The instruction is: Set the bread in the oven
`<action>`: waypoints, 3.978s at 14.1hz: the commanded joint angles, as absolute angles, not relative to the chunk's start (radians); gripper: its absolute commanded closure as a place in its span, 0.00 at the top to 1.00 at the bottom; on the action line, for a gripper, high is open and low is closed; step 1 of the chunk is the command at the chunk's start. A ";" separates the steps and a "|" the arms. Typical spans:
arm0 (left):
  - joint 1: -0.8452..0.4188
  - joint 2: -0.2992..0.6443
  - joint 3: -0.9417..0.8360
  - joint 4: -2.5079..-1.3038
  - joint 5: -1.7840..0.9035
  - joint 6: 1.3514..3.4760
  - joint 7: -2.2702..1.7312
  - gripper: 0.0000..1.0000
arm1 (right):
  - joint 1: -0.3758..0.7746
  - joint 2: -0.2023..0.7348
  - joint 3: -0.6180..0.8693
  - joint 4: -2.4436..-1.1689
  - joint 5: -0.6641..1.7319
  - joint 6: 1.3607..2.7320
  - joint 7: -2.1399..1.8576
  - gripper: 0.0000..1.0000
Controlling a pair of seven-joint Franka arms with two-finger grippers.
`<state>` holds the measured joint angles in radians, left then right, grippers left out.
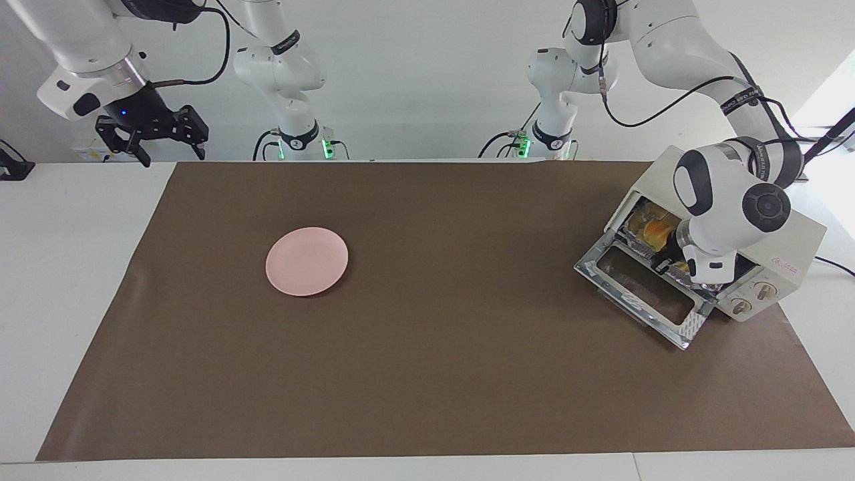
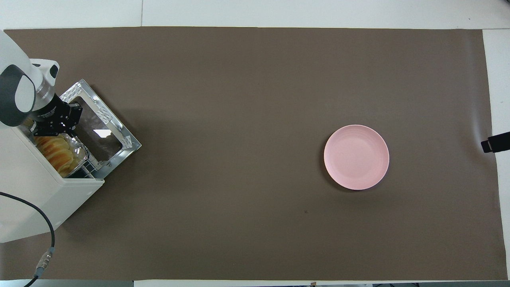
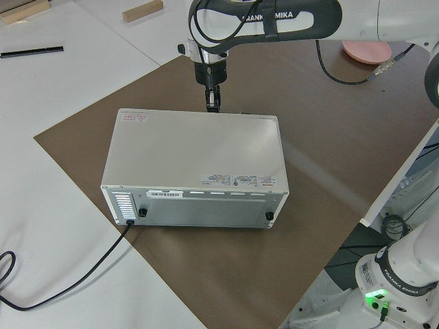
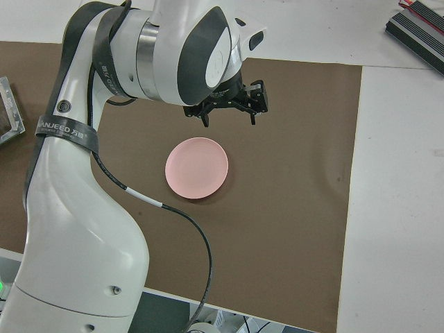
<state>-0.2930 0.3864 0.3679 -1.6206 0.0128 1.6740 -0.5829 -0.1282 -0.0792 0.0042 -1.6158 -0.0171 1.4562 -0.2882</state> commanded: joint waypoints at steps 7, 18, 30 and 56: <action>-0.293 0.339 0.367 -1.667 0.060 1.646 -0.500 0.31 | -0.138 -0.086 0.011 -1.614 0.003 1.442 -0.282 1.00; -0.299 0.345 0.365 -1.658 0.060 1.672 -0.480 1.00 | -0.138 -0.086 0.011 -1.614 0.003 1.442 -0.282 1.00; -0.310 0.365 0.360 -1.471 0.012 1.586 -0.473 1.00 | -0.138 -0.086 0.011 -1.614 0.003 1.442 -0.282 1.00; -0.148 0.057 0.261 -1.549 -0.037 1.601 0.006 1.00 | -0.138 -0.086 0.011 -1.614 0.003 1.442 -0.282 1.00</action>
<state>-0.1997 0.0626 0.3259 -1.5505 -0.0156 1.6088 0.0038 -0.1281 -0.0792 0.0042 -1.6158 -0.0171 1.4562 -0.2882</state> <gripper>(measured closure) 0.000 0.000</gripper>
